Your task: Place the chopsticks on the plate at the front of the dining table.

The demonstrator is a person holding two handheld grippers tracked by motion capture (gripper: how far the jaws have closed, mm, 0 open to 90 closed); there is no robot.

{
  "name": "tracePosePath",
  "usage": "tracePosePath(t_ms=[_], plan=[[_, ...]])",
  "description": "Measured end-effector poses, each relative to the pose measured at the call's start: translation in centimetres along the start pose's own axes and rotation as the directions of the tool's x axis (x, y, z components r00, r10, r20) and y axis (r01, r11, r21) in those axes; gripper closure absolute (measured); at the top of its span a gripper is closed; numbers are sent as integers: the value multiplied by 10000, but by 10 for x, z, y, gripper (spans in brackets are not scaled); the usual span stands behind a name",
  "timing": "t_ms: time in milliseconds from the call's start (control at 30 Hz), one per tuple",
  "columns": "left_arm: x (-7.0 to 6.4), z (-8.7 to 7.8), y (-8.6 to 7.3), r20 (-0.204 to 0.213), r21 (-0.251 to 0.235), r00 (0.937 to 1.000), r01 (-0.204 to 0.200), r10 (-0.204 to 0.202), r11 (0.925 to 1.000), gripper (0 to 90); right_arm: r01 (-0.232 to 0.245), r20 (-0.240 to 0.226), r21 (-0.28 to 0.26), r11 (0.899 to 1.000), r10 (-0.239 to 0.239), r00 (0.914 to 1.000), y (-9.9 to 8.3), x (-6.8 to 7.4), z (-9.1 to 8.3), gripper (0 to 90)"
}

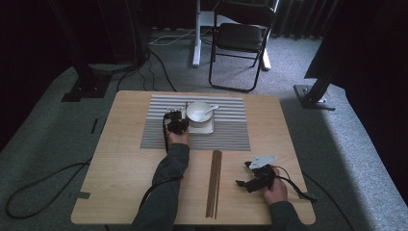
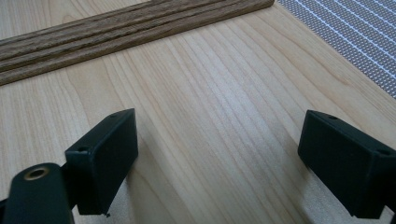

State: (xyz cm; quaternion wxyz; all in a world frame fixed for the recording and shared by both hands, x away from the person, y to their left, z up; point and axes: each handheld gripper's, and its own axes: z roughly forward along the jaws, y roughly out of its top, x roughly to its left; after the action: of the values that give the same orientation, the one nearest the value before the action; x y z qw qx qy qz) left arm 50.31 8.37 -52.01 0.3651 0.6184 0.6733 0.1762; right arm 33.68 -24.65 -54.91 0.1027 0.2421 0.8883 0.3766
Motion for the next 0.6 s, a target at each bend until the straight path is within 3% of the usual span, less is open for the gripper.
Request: tracePosePath(t_ms=[600], plan=[[5,3,3,112,64,9999,60,-60,10000,832,-1,21,-5,10000,1,10000,0,1,0,115]])
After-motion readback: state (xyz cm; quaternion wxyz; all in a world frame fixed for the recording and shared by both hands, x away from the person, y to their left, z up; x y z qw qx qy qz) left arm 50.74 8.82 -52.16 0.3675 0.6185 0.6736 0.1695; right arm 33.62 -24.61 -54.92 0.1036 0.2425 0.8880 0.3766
